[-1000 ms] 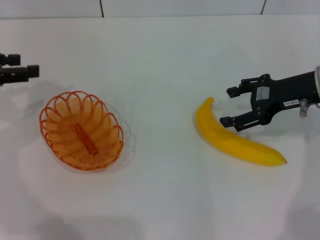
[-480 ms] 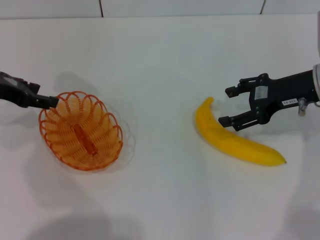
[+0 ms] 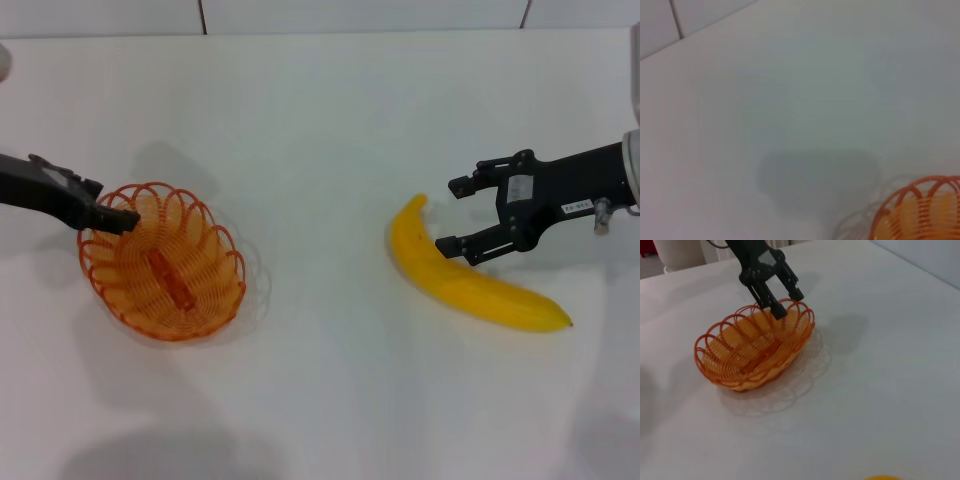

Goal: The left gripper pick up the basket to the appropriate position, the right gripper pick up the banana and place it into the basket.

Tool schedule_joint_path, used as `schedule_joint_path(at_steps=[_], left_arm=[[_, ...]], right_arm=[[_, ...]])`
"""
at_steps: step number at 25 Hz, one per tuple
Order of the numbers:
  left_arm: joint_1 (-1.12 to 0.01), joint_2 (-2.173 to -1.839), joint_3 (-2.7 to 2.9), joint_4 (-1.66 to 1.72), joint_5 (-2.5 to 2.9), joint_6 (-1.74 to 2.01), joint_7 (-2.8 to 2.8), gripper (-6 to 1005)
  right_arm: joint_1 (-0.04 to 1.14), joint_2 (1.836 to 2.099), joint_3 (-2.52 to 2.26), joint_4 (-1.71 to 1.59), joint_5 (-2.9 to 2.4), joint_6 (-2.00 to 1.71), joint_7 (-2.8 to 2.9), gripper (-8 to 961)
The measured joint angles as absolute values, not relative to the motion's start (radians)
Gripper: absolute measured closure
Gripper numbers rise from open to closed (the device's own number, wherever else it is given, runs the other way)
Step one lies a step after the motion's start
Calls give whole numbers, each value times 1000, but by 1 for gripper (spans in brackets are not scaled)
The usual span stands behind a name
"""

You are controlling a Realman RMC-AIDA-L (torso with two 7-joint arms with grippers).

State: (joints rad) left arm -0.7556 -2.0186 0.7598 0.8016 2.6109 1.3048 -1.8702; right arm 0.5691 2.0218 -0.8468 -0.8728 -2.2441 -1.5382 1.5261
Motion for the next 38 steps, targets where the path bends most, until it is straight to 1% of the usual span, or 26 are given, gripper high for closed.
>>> schedule_joint_path(at_steps=[7,31,37,38], left_arm=[[-777,-2023,772,758,2624,1252,-1865,348],[-775,-2028,772,750,2613,1216,-1811,405],[-775,-2029,771,746,2618,1212,-1810,602],[-777,-2029,771,742,2619,1212,-1809,714]], right_arm=[[570,2022,-852,-871,-2244,-1537,1533,56],[572,2022,-857,-871,-2244,-1535,1536,61],[572,2022,-857,-871,-2244,-1535,1536,61],[572,2022,-857,-871,-2244,-1535,1536,61]])
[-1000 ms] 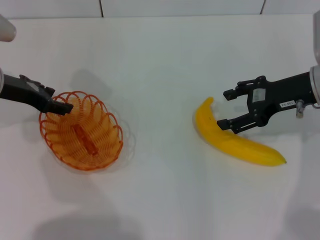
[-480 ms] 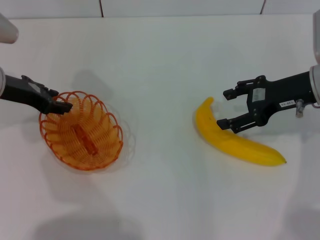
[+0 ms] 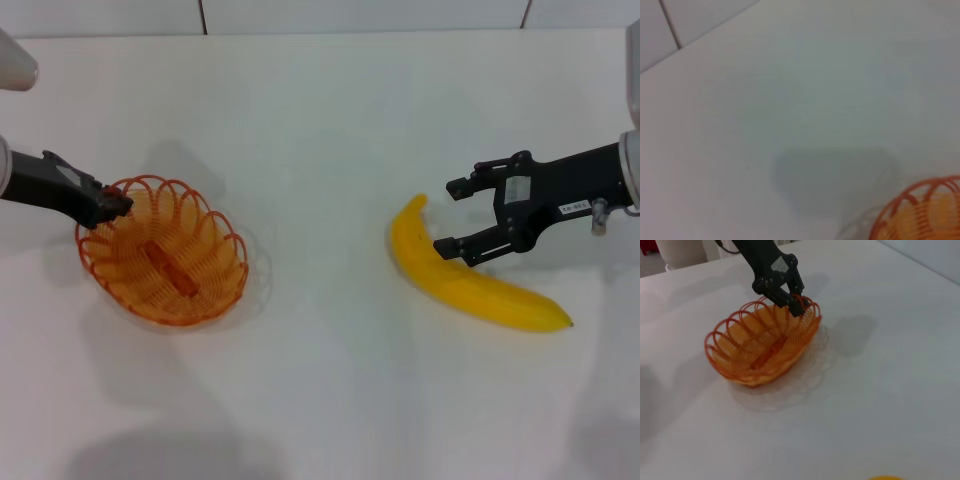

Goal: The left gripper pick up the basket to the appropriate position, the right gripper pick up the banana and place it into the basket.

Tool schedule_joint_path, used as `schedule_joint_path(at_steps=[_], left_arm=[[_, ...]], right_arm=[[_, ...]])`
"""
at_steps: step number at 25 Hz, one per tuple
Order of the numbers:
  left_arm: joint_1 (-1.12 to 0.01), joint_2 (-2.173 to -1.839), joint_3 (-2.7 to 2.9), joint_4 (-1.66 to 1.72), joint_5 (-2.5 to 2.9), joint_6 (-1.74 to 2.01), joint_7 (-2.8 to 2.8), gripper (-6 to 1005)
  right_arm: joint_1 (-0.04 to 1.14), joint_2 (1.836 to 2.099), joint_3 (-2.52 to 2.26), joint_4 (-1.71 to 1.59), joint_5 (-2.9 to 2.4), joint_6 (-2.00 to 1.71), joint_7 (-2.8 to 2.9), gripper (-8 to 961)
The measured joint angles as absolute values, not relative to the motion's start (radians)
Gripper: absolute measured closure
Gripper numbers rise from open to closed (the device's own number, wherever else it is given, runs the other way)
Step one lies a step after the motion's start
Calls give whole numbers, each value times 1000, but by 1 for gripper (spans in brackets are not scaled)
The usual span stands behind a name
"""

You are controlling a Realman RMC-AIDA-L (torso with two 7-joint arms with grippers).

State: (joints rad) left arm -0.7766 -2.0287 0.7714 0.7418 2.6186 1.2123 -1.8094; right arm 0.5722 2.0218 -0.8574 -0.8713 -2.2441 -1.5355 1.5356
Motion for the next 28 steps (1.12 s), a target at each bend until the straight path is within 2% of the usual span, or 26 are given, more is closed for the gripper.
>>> schedule_joint_path(at_steps=[1,7,18,28], left_arm=[[-778,-2029,771,738,2619,1212,-1808,826],[-778,-2027,772,742,2618,1227,-1807,884],[-707,-2025,757,925,2447,1425,-1828,885],[-663,-2029,718,858,2282,1353,-1878,922]], right_arm=[[572,2022,-857,-871,-2244,-1535,1536,61],[570,2022,-857,-871,-2244,-1535,1536,62],[564,2022,-855,-871,-2244,-1536,1536,62],[565,2022,-857,-871,-2244,-1536,1536,62]])
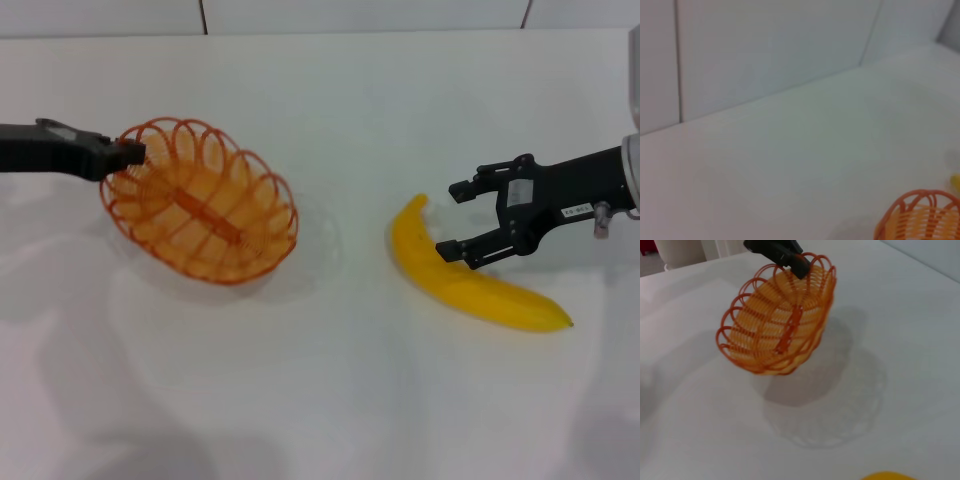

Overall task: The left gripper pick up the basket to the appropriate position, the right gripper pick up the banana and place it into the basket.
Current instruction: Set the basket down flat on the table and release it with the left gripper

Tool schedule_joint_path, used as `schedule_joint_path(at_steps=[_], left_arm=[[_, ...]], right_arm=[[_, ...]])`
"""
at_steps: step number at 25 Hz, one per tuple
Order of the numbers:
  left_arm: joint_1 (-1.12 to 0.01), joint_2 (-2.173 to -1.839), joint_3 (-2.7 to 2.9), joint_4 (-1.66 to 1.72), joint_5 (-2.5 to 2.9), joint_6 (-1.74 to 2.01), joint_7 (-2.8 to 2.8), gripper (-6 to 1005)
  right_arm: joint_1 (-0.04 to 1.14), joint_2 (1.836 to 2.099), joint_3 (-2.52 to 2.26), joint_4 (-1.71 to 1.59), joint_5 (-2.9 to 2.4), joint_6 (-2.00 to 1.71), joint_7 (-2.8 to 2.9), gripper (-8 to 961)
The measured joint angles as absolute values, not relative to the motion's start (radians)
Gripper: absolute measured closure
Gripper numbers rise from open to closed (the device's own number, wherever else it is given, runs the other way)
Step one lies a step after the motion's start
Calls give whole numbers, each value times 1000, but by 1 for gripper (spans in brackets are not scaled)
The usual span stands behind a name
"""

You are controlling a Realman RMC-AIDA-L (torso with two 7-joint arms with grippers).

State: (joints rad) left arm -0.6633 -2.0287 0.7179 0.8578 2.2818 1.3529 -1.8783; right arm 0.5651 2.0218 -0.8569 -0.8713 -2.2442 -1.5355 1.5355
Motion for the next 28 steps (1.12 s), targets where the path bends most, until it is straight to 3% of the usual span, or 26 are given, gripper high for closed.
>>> schedule_joint_path(at_steps=[28], left_arm=[[-706,-2041,730,414,2013,961,-1792,923]], right_arm=[[572,2025,-861,-871,-2268,-1540,1549,62]])
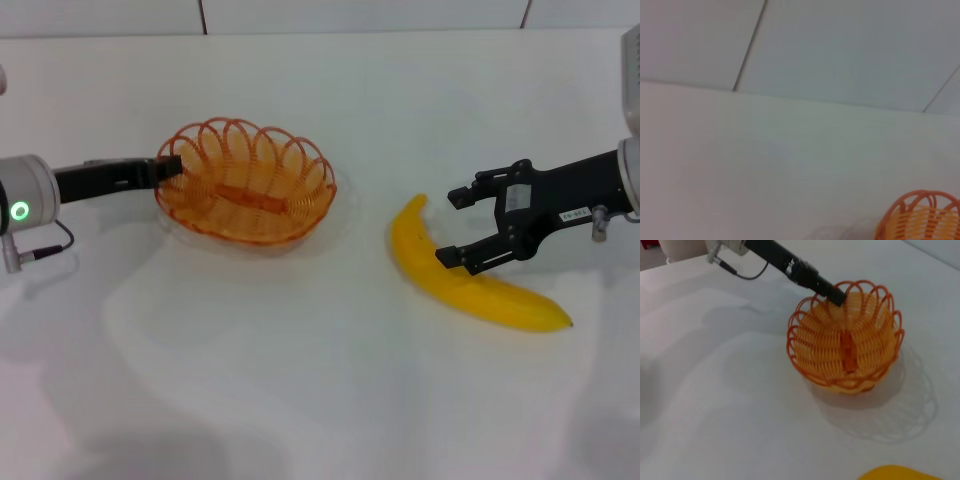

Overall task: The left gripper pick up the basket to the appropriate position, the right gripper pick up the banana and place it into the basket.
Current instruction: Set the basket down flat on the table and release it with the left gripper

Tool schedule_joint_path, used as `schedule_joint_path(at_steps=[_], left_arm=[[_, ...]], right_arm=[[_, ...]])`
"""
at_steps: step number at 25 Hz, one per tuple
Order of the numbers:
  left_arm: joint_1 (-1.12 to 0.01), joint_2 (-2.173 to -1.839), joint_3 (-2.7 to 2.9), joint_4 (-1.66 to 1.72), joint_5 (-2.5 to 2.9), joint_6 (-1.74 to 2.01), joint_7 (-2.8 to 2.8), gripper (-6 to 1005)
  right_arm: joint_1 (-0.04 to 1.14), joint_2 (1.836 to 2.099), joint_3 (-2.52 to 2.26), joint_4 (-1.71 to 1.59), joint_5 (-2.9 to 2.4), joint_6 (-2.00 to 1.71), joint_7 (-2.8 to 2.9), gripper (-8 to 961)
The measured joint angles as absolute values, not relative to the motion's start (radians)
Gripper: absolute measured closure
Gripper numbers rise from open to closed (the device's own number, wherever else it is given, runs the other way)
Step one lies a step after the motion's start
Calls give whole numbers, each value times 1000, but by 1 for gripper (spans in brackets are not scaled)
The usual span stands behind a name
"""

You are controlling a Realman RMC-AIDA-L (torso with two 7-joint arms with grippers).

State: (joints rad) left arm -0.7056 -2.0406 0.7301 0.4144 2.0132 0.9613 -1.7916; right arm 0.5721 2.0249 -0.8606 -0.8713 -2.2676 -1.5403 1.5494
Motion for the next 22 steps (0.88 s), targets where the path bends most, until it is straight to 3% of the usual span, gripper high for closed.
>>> schedule_joint_path(at_steps=[22], left_arm=[[-702,-2041,724,385,2012,939,-1801,902]], right_arm=[[573,2026,-861,-871,-2267,-1545,1554,63]])
